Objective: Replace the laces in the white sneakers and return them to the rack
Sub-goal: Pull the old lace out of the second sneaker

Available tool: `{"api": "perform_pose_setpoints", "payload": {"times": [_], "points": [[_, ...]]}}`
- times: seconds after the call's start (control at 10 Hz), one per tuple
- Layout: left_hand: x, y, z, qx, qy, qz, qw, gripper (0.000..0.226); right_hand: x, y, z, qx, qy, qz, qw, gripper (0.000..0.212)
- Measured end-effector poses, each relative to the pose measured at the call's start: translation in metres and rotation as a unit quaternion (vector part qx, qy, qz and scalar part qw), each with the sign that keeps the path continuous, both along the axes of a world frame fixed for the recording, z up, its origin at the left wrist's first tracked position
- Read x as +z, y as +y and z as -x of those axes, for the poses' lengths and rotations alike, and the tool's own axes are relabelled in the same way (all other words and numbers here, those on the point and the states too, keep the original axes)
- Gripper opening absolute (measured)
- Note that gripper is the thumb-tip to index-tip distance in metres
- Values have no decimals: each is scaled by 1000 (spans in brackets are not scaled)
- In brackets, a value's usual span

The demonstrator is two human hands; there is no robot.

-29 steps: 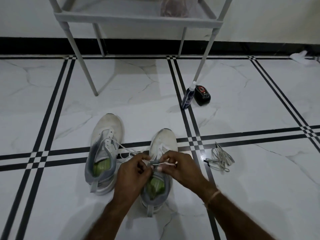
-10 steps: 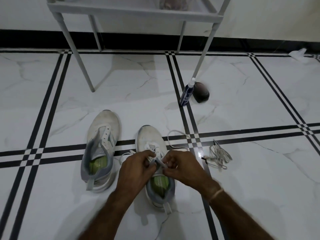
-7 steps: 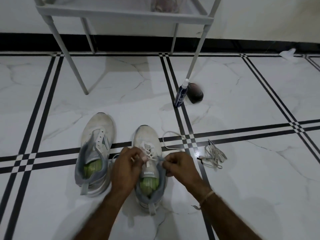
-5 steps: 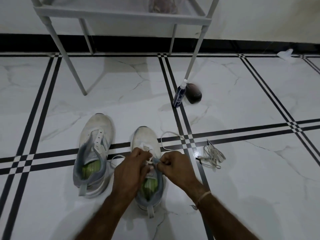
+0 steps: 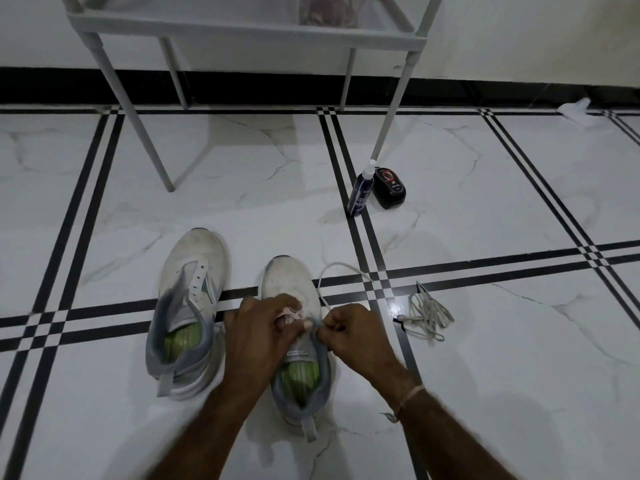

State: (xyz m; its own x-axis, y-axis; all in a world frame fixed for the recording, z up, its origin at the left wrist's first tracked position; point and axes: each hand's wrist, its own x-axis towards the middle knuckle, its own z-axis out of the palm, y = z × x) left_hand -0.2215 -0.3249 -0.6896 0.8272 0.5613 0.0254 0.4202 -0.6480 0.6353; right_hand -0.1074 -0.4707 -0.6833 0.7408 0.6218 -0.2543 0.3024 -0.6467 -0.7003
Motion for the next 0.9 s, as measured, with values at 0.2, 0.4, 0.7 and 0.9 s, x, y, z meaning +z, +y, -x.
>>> {"api": "perform_pose_setpoints", "payload": {"times": [0.2, 0.4, 0.7, 0.9], "points": [[16, 1, -18, 74, -50, 191, 977, 21, 0, -3, 1, -13, 29, -2, 999, 27], [12, 3, -11, 137, -105, 352, 920, 17, 0, -3, 0, -23, 21, 1, 1000, 26], [4, -11, -7, -16, -12, 67, 998, 14, 1, -2, 2, -13, 0, 14, 1000, 21], [-1, 5, -20, 312, -262, 674, 616, 31, -6, -4, -2, -26, 5, 2, 1000, 25]]}}
